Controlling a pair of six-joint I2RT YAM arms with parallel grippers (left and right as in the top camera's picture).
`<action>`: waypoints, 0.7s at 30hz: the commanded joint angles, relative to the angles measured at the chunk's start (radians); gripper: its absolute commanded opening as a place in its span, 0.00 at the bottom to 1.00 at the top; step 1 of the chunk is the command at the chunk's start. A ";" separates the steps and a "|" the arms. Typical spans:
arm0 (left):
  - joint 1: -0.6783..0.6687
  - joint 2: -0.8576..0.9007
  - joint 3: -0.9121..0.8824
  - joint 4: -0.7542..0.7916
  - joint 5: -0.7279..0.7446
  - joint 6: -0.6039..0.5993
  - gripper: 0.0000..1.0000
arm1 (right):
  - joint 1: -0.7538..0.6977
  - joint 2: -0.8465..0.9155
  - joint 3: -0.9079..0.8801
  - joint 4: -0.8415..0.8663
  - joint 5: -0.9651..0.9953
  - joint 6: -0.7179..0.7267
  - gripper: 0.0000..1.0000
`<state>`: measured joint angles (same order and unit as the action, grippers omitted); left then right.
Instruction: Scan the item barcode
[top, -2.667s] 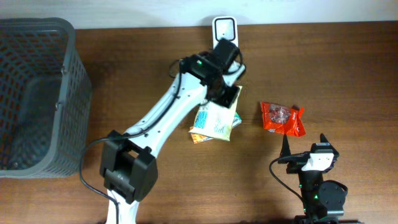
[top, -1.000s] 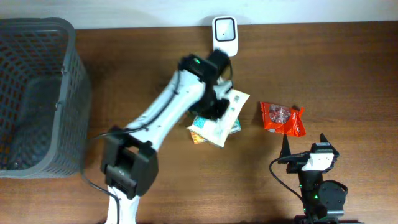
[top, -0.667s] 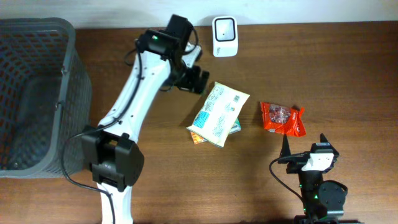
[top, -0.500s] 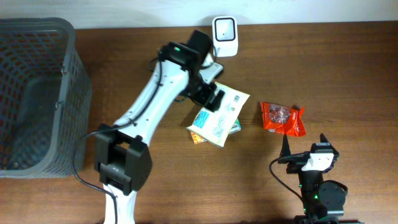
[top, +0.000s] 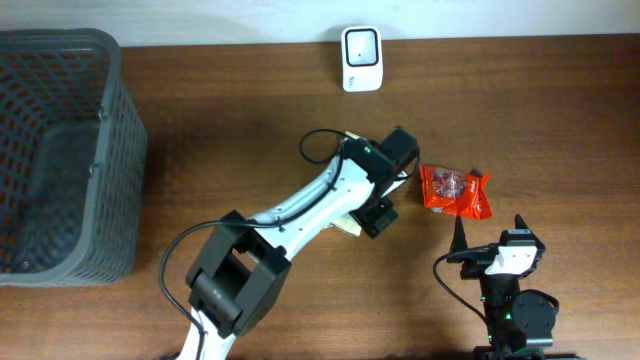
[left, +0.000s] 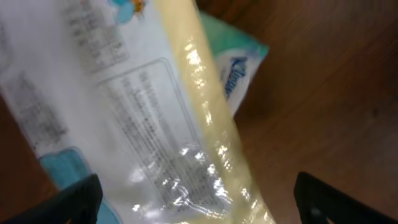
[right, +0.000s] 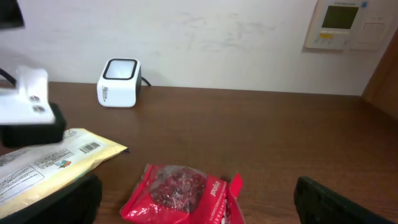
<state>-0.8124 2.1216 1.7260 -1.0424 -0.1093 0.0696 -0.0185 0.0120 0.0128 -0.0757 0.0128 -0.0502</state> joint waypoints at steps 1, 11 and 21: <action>-0.020 0.006 -0.061 0.105 -0.020 -0.017 0.95 | 0.005 -0.003 -0.007 -0.006 0.002 0.002 0.98; -0.021 0.007 -0.142 0.156 -0.150 -0.032 0.78 | 0.005 -0.003 -0.007 -0.006 0.002 0.002 0.98; -0.021 0.004 -0.060 0.120 -0.148 -0.134 0.00 | 0.005 -0.003 -0.007 -0.006 0.002 0.002 0.98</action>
<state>-0.8330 2.1216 1.6032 -0.8883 -0.2665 -0.0055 -0.0185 0.0120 0.0128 -0.0757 0.0128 -0.0494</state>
